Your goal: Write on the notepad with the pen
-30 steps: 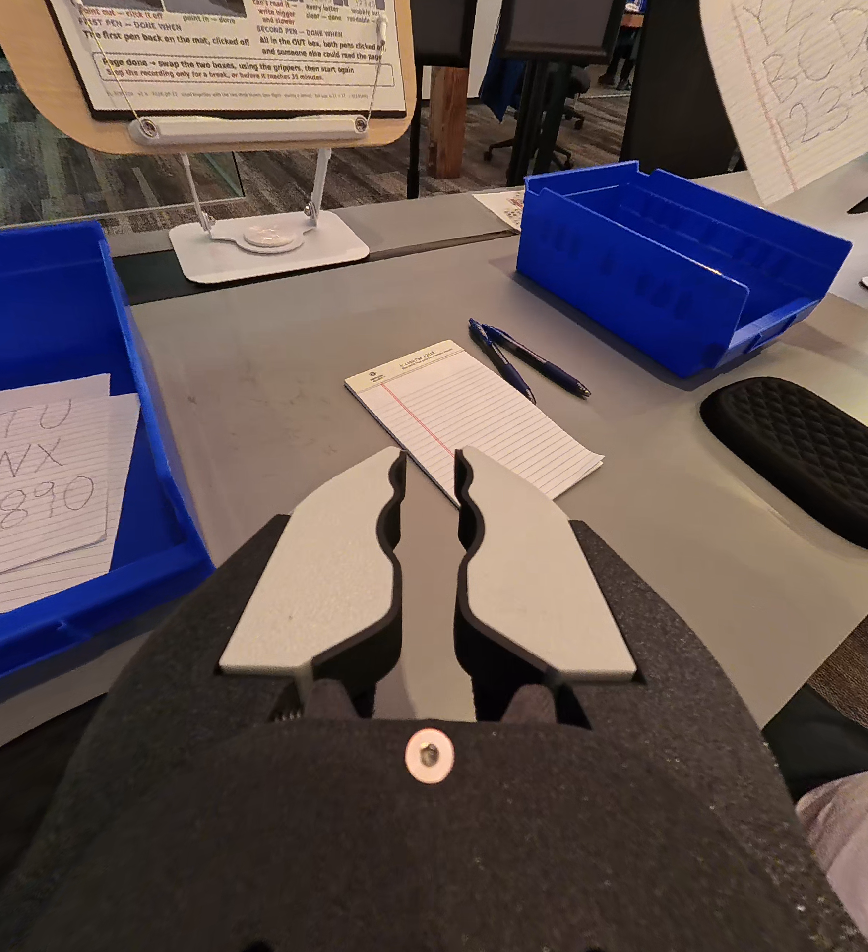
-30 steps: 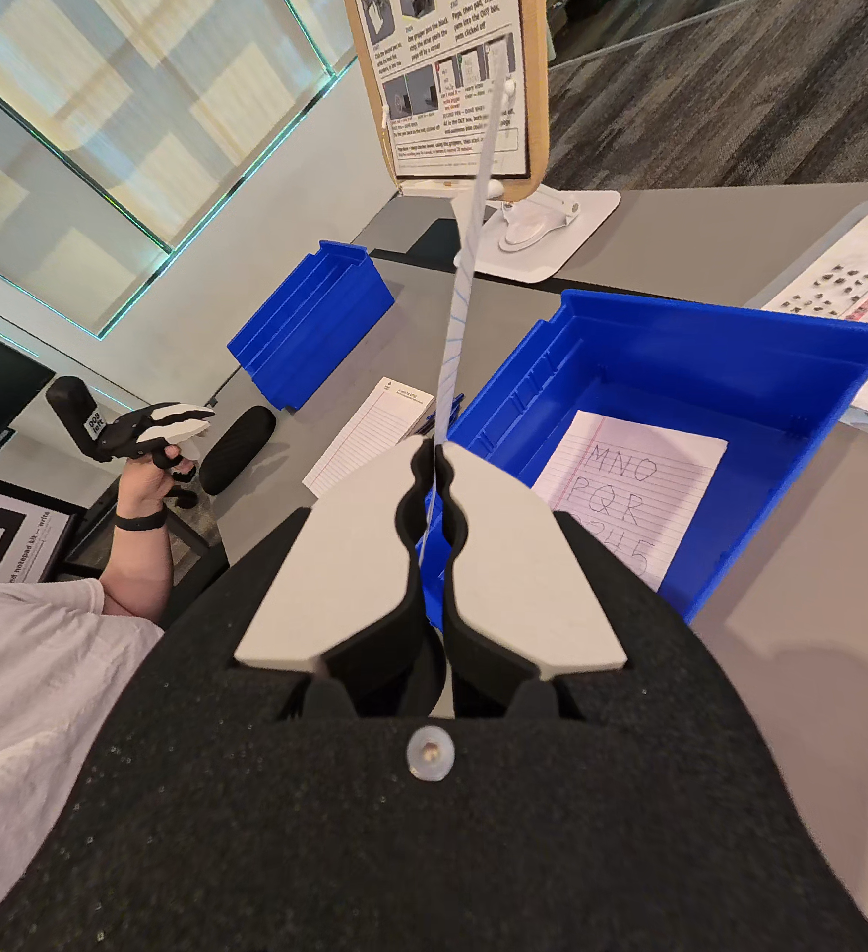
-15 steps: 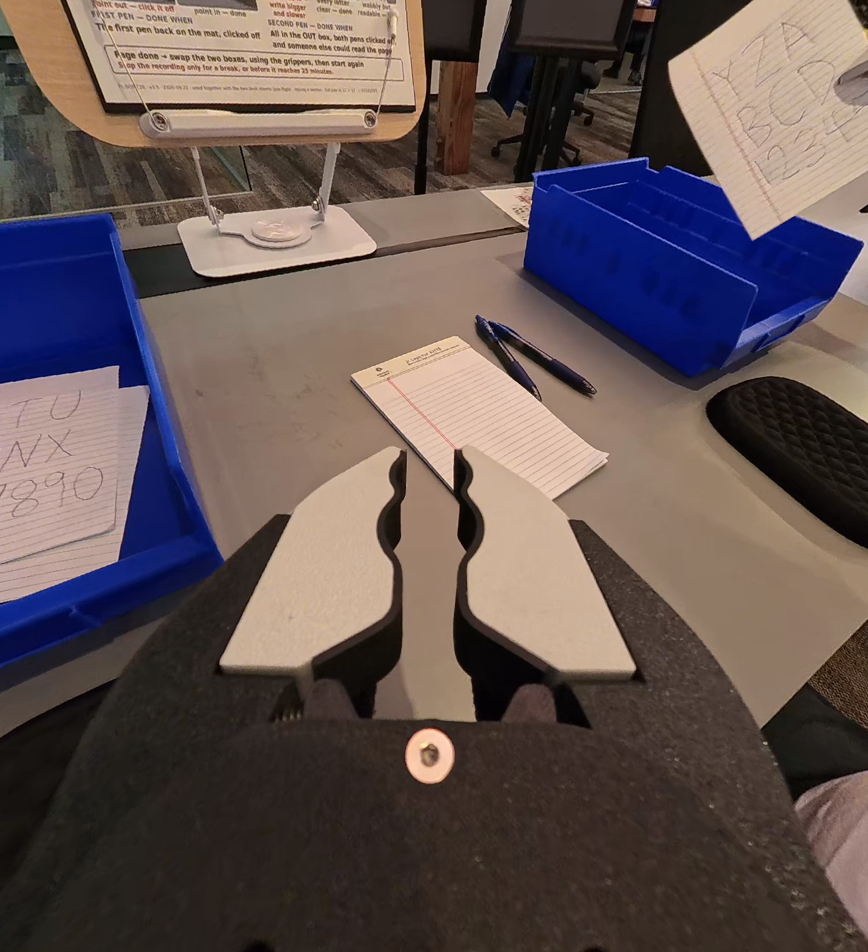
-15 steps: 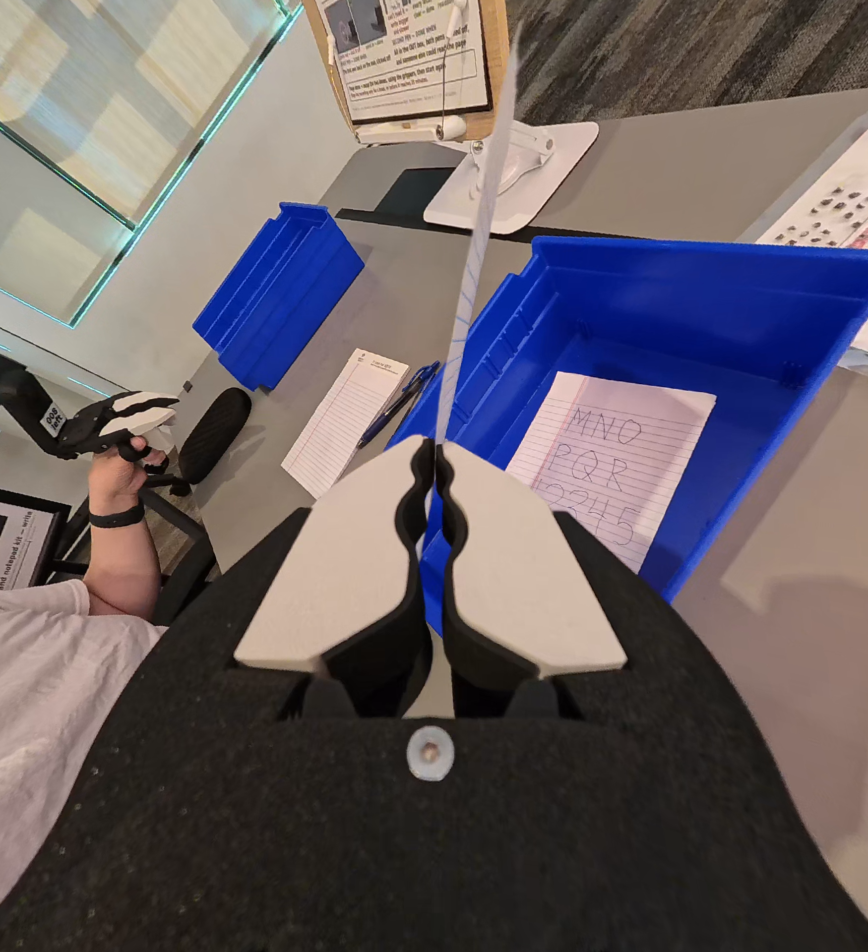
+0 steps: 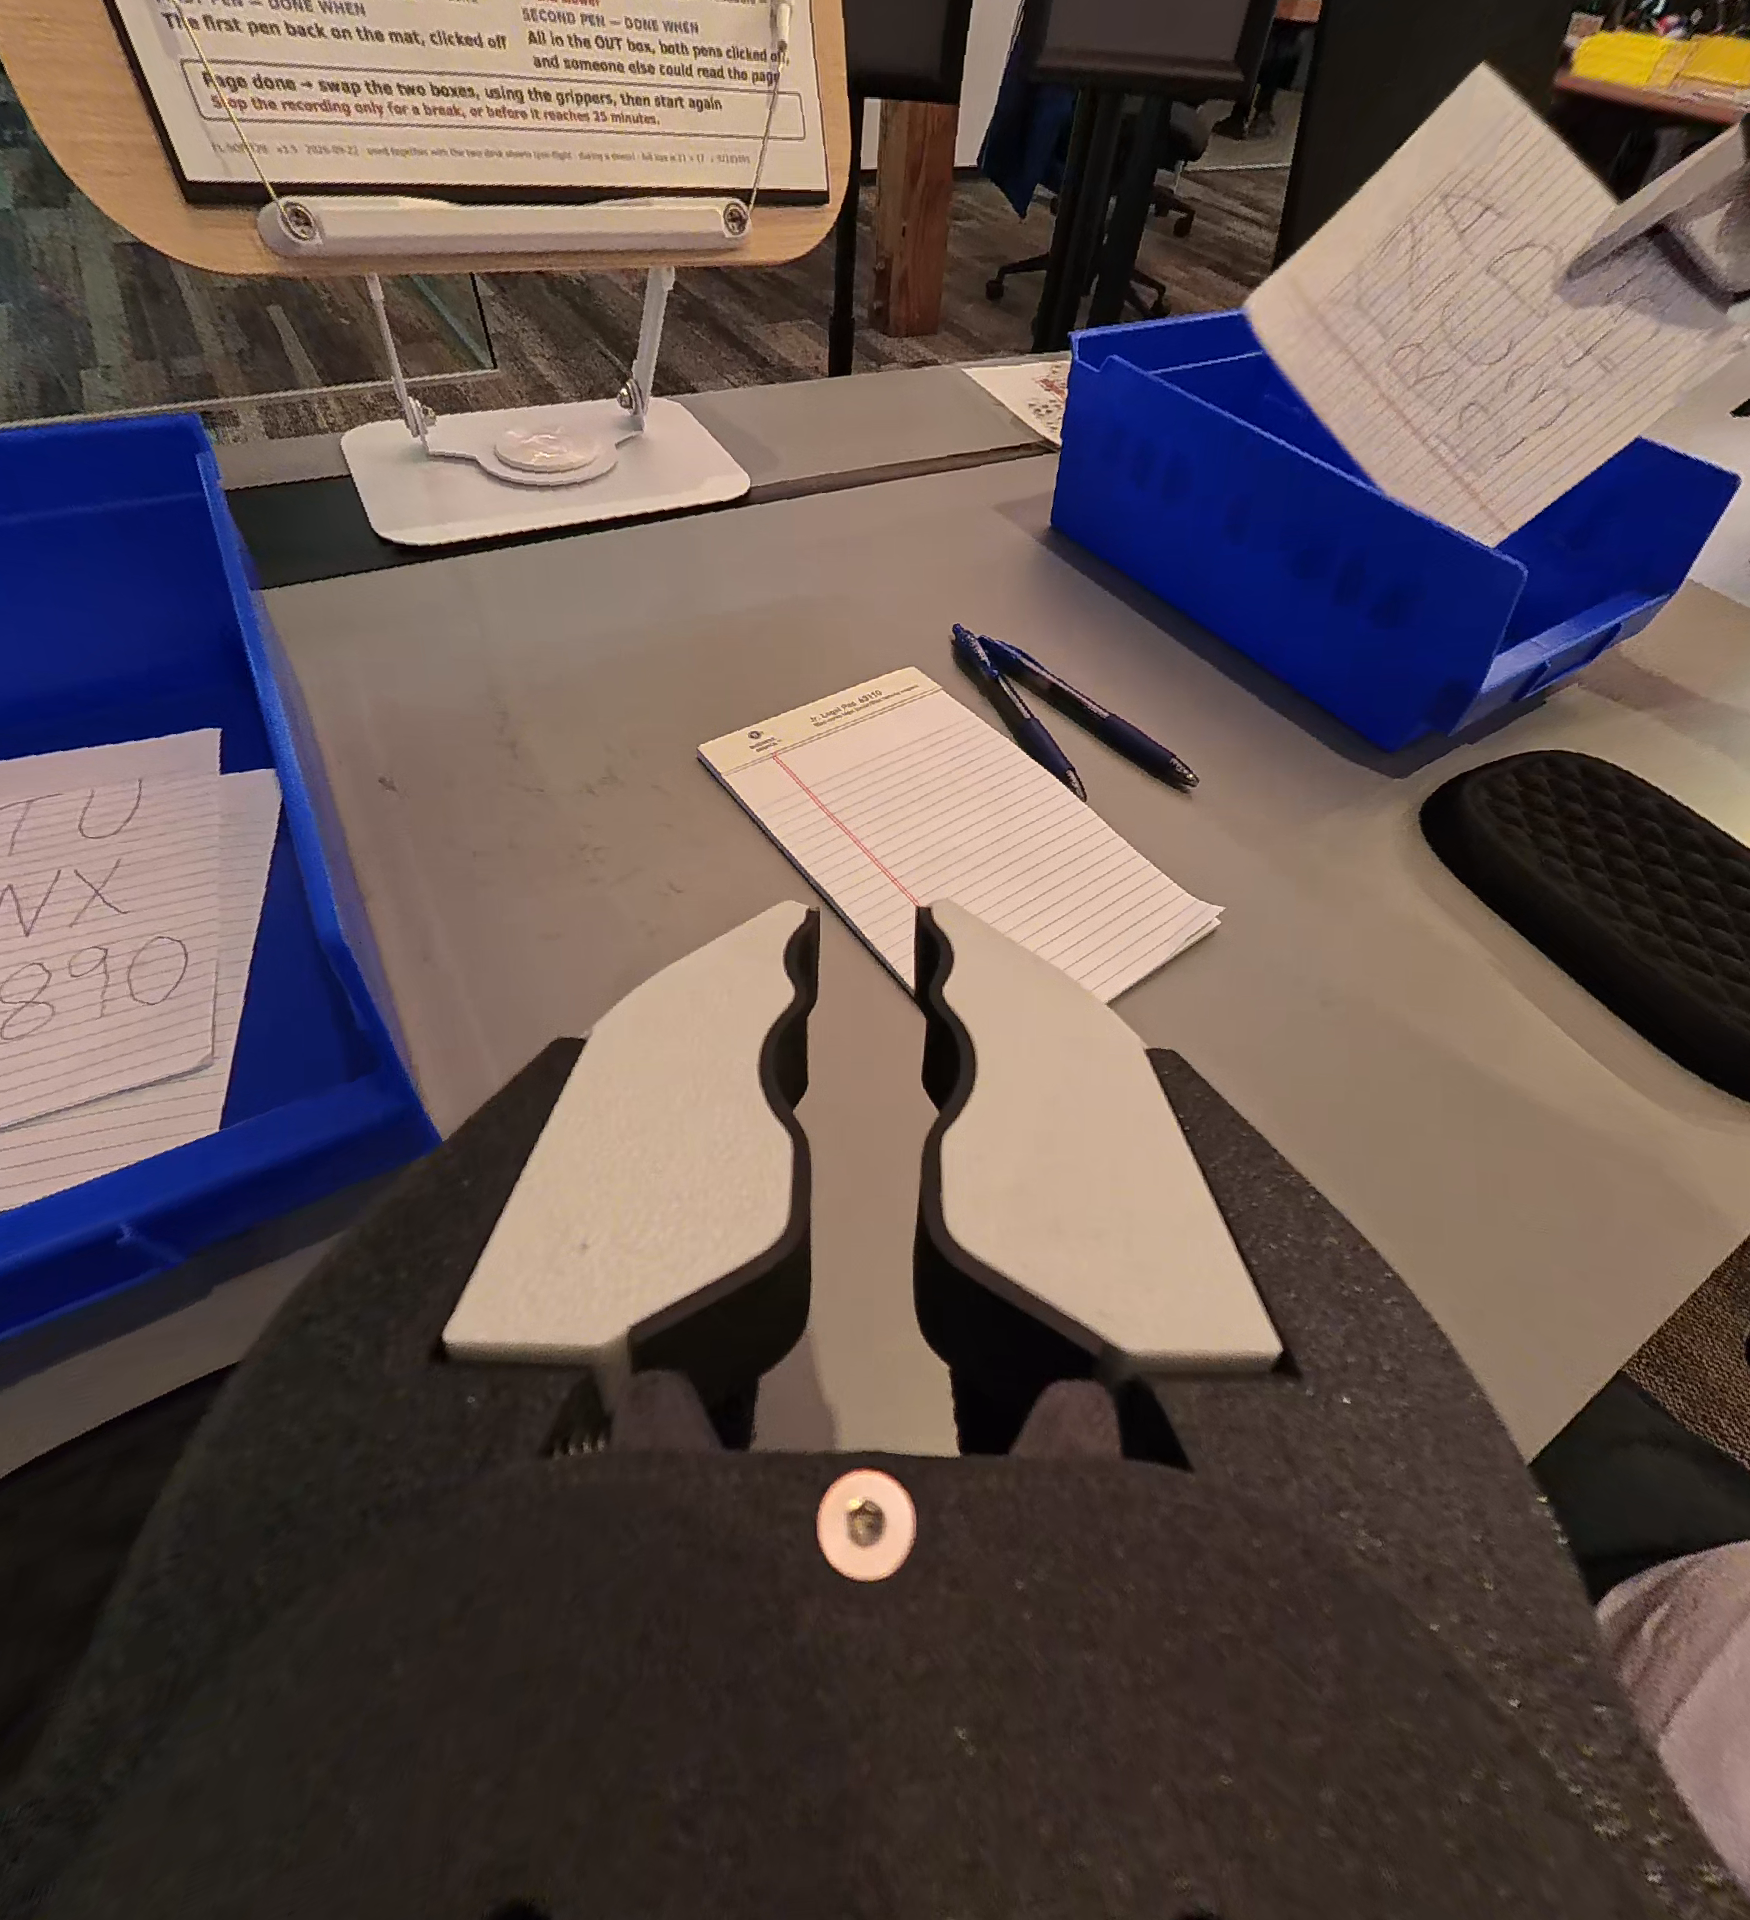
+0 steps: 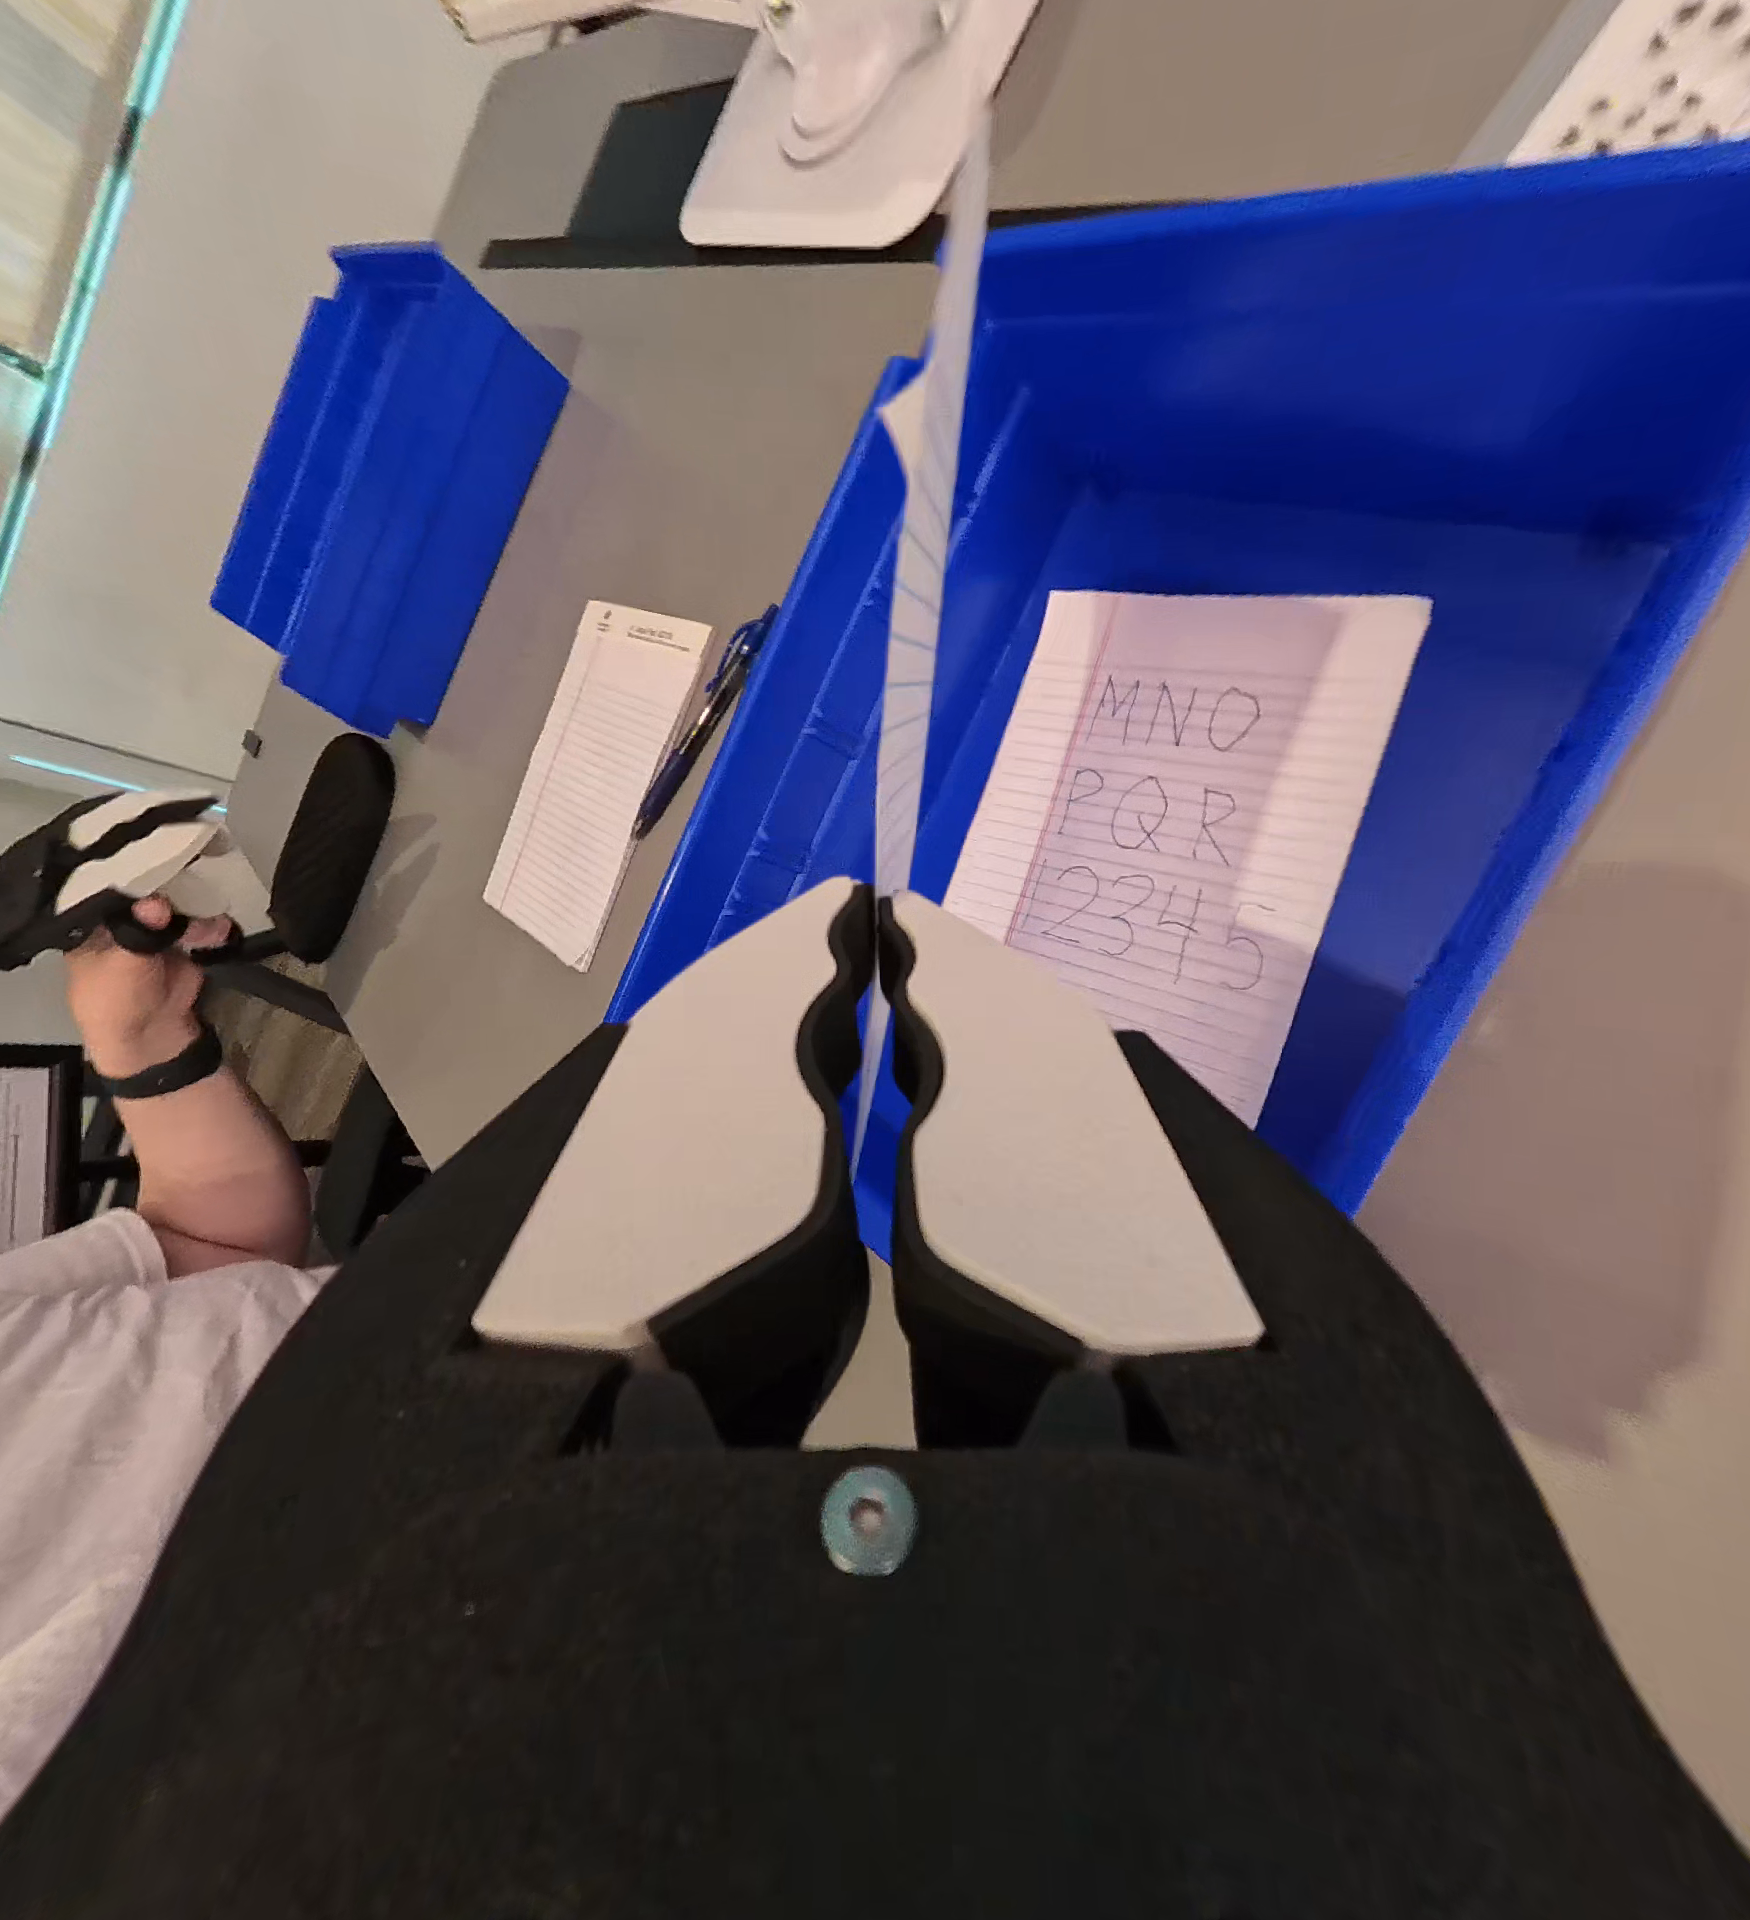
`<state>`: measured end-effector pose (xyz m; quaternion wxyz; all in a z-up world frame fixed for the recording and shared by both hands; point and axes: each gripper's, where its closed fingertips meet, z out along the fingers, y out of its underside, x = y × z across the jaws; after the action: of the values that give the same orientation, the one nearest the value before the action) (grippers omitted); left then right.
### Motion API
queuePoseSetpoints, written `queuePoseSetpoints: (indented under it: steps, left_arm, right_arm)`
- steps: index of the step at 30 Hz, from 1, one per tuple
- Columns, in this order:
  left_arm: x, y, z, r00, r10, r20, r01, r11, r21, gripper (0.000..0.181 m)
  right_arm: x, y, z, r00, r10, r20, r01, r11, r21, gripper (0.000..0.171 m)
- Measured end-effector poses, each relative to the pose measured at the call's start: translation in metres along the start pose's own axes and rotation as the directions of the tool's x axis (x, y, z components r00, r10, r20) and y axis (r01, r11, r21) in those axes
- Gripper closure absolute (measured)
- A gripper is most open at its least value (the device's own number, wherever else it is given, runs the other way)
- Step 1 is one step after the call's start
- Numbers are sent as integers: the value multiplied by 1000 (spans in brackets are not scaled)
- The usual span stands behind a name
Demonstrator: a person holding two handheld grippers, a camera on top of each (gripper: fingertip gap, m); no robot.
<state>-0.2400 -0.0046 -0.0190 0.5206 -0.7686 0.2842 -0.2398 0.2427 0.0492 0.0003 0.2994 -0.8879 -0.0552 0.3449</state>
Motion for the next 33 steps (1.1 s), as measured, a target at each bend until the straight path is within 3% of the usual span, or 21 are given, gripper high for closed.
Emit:
queuePoseSetpoints:
  steps: [8, 16, 25, 28, 33]
  left_arm:
    - [2, 0, -1, 1000, 3, -6, -3, 1000, -9, 164]
    - [4, 7, -2, 1000, -10, -15, 10, 1000, -25, 164]
    - [7, 8, -4, 1000, -9, -26, 9, 1000, -26, 164]
    - [7, 10, -4, 1000, -11, -28, 10, 1000, -27, 164]
    - [7, 13, -4, 999, -19, -33, 18, 999, -33, 164]
  right_arm:
    - [17, -10, 33, 990, 112, -83, -117, 991, -61, 171]
    - [39, 17, 79, 978, 183, -97, -198, 965, -170, 171]
    - [93, 49, 93, 929, 37, -369, -159, 939, -306, 170]
    - [97, 55, 96, 918, 2, -397, -147, 930, -336, 170]
    - [110, 60, 93, 860, -95, -501, -120, 917, -380, 146]
